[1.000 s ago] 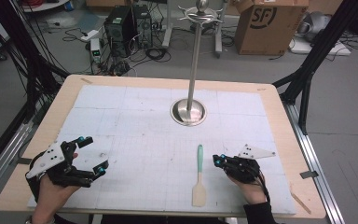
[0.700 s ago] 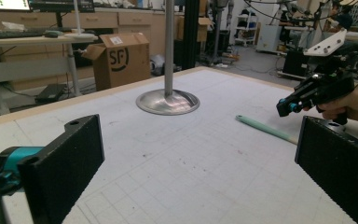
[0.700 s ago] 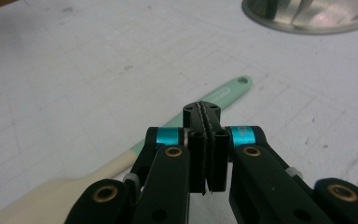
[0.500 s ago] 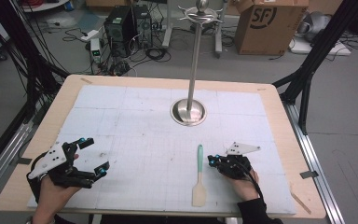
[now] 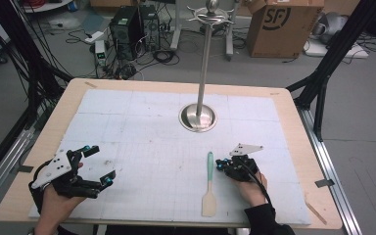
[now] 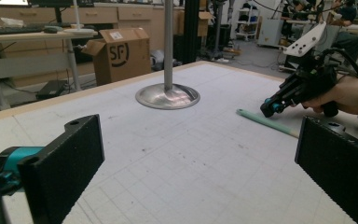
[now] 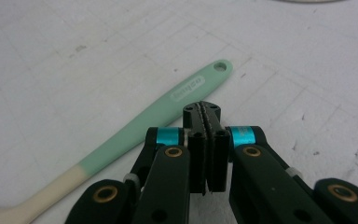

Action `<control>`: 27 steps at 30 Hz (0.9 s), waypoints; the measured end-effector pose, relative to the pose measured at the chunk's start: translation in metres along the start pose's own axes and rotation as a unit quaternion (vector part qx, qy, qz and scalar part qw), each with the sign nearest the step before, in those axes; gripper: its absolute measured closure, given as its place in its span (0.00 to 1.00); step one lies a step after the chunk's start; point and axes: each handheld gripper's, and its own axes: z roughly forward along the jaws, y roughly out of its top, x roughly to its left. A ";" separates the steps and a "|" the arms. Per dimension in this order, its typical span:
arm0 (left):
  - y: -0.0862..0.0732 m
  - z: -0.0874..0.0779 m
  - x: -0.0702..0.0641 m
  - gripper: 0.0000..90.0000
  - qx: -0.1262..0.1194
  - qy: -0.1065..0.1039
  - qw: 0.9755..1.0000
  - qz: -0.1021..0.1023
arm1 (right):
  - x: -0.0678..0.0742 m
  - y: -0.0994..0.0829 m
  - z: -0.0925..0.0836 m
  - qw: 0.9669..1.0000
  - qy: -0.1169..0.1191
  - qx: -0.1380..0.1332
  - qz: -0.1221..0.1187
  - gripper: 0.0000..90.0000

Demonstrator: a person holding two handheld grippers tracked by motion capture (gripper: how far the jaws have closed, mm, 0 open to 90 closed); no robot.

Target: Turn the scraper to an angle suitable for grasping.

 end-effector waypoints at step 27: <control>-0.001 -0.010 0.001 0.02 0.001 0.008 1.000 -0.006 | 0.038 0.023 0.032 0.997 0.053 0.012 -0.045 0.99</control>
